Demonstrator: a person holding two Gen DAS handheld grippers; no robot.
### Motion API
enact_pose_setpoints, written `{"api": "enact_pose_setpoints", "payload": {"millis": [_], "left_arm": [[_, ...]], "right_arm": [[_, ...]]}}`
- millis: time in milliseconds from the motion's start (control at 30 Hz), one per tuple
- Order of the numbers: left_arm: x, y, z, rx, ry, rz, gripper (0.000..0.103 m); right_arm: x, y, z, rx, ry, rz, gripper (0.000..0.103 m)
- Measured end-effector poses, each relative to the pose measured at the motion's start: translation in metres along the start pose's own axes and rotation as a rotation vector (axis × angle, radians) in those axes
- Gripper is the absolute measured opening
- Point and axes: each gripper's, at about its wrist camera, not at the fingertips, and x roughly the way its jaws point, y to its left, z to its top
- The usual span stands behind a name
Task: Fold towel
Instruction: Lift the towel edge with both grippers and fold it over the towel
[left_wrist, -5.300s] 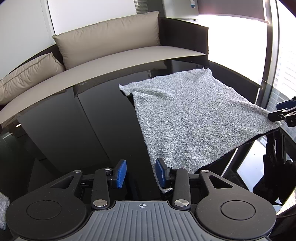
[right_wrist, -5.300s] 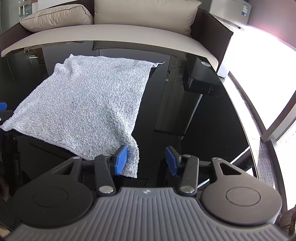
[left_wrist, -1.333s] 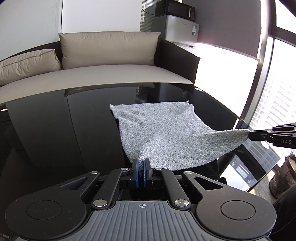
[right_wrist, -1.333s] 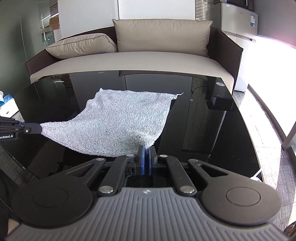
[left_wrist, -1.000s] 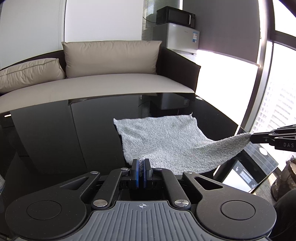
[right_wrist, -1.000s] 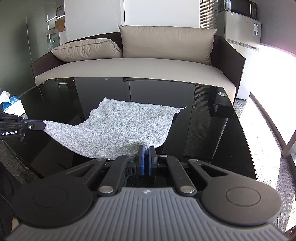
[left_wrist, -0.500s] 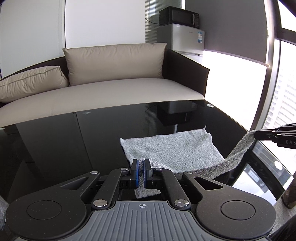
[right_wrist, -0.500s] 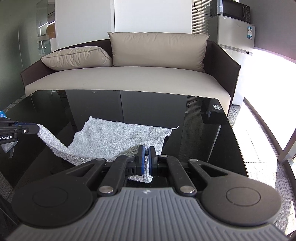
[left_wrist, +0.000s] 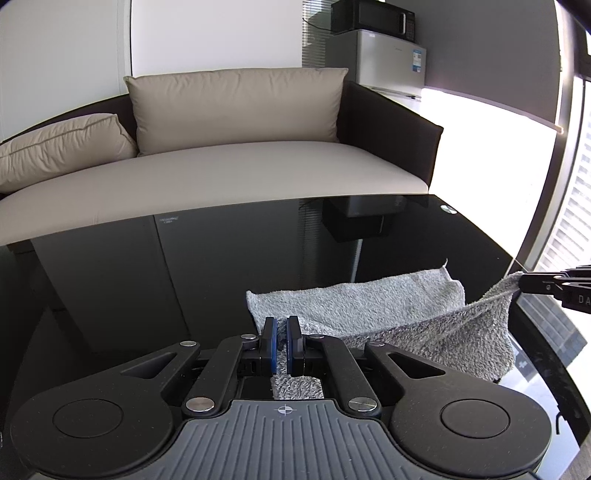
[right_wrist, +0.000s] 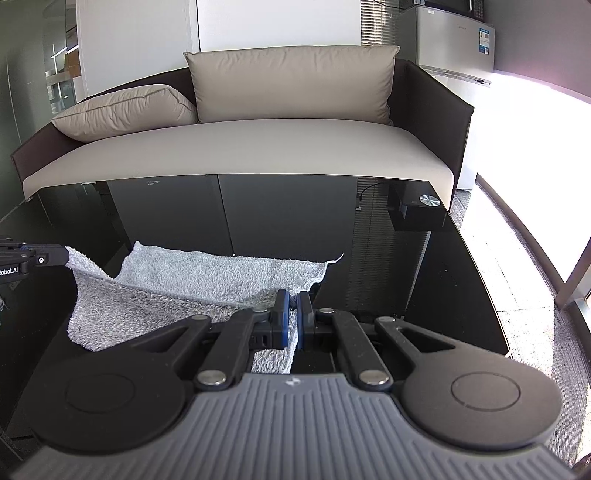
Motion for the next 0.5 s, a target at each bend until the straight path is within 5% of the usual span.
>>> {"api": "enact_pose_setpoints", "payload": {"millis": [500], "left_arm": [[0.047,0.008,0.011,-0.015,0.029,0.014,0.004]], "right_arm": [[0.054,-0.003,0.019,-0.014,0.019,-0.006,0.004]]}}
